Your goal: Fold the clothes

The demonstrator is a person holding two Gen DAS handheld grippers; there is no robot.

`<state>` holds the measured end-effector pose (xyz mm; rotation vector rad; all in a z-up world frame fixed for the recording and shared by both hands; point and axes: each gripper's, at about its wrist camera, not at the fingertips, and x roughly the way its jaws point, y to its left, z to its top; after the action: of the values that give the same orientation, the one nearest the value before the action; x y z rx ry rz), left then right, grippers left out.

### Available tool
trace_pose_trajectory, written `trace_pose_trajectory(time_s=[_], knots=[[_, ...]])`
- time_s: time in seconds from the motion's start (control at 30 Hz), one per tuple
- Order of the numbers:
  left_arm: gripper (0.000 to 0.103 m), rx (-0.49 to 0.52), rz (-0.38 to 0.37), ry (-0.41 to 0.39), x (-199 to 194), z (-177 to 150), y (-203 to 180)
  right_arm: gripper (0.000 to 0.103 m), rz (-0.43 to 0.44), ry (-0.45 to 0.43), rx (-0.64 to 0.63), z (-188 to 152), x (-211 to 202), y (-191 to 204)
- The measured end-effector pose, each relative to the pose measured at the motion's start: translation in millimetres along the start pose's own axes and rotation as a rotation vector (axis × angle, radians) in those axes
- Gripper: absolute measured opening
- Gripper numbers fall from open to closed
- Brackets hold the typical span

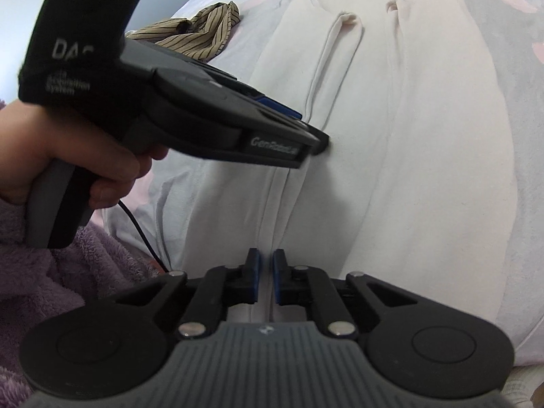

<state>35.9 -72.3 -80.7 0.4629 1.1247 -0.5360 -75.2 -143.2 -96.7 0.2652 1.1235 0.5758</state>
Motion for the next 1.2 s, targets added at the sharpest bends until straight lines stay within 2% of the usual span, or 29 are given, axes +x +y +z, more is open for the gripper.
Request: trace_pose_trajectory(time_s=[0.13,0.2,0.23,0.4,0.47,0.5,0.57,0.6,0.63,0.83,0.87,0.9,1.03,1.13,1.2], knots=[[0.01,-0.027,-0.013,-0.016,-5,-2,3,0.008,0.005,-0.006,0.008,2,-5,1],[0.009,-0.049,-0.03,-0.027,-10,-2,8,0.007,0.01,-0.009,0.009,3,-9,2],[0.009,-0.062,-0.041,-0.033,-13,-2,11,0.0,0.01,-0.01,0.008,3,-12,3],[0.009,-0.152,-0.135,-0.082,-33,4,25,0.0,0.008,-0.017,-0.001,4,-27,4],[0.009,-0.158,-0.151,-0.089,-34,7,26,0.0,0.006,-0.025,0.003,9,-27,1],[0.009,-0.16,-0.158,-0.089,-32,8,26,0.005,0.005,-0.03,0.007,11,-25,0],[0.009,-0.176,-0.178,-0.083,-26,11,26,0.024,0.001,-0.039,0.039,10,-24,-7],[0.009,-0.186,-0.192,-0.078,-22,12,27,0.05,0.015,-0.046,0.058,10,-22,-10],[0.009,-0.192,-0.203,-0.072,-18,14,27,0.051,0.027,-0.055,0.076,10,-19,-13],[0.009,-0.189,-0.218,-0.054,-11,18,26,0.039,0.026,-0.113,0.057,15,2,-21],[0.009,-0.188,-0.218,-0.055,-12,18,26,0.026,0.041,-0.109,0.066,14,5,-23],[0.009,-0.191,-0.221,-0.056,-12,18,27,0.022,0.068,-0.096,0.083,14,7,-26],[0.009,-0.207,-0.227,-0.057,-13,15,31,0.022,0.168,-0.023,0.109,6,10,-26],[0.009,-0.218,-0.228,-0.059,-14,14,33,0.021,0.169,0.04,0.081,-4,13,-22],[0.009,-0.22,-0.224,-0.058,-16,14,33,0.012,0.146,0.069,0.079,-9,11,-21]])
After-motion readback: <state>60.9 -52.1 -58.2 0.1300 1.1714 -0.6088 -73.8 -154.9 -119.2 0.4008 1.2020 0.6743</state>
